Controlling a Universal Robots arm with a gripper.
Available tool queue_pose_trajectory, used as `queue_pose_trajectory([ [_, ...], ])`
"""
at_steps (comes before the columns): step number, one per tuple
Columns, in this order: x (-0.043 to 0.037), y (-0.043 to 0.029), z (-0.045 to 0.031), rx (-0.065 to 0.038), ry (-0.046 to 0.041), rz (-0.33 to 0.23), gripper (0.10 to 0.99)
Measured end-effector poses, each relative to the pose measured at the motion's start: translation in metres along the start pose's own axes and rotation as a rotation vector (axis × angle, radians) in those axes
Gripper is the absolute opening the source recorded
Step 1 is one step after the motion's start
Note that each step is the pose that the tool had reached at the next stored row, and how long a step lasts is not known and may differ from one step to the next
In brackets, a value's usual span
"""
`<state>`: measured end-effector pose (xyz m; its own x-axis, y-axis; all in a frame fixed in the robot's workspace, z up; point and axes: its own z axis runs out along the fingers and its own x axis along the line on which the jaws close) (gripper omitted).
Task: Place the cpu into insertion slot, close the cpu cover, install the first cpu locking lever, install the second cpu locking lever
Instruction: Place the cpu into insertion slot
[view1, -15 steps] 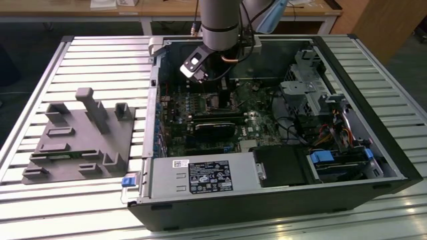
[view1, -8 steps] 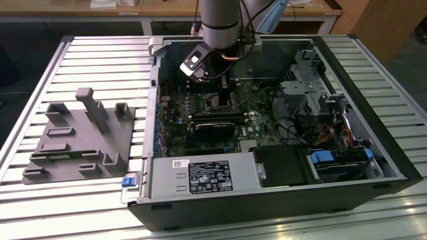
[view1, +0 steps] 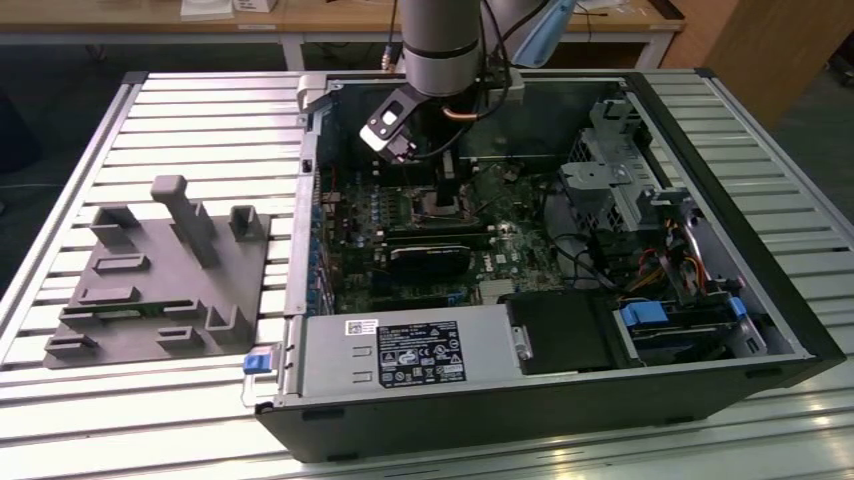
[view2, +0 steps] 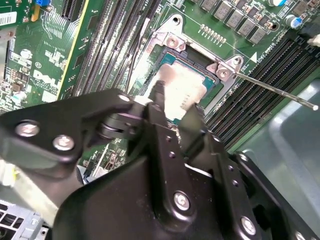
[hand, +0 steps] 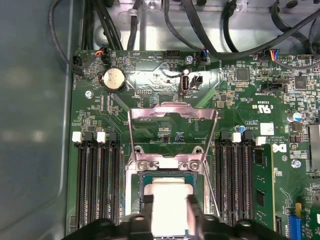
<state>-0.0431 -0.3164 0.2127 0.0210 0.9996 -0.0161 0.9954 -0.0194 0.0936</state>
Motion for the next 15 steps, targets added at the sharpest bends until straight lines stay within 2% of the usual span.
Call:
queue_pose_trajectory([
  [1,0.0,0.0,-0.0001,0.0,0.0,0.0,0.412],
  [4,0.0,0.0,-0.0005,0.0,-0.0001,0.0,0.235],
  [5,0.0,0.0001,-0.0006,0.0,0.0,0.0,0.235],
  [6,0.0,0.0001,-0.0006,0.0,0.0,0.0,0.176],
  [7,0.0,0.0001,-0.0008,0.0,0.0,0.0,0.176],
  [8,0.0,0.0001,-0.0009,0.0,0.0,0.0,0.118],
  [11,0.0,0.0001,-0.0012,0.0,0.0,0.0,0.106],
  [12,0.0,0.0004,-0.0011,0.01,-0.0002,0.0,0.106],
  [14,0.0,0.0017,-0.0009,0.043,-0.0009,-0.001,0.106],
  [15,0.0,0.002,-0.0008,0.054,-0.0011,-0.001,0.106],
])
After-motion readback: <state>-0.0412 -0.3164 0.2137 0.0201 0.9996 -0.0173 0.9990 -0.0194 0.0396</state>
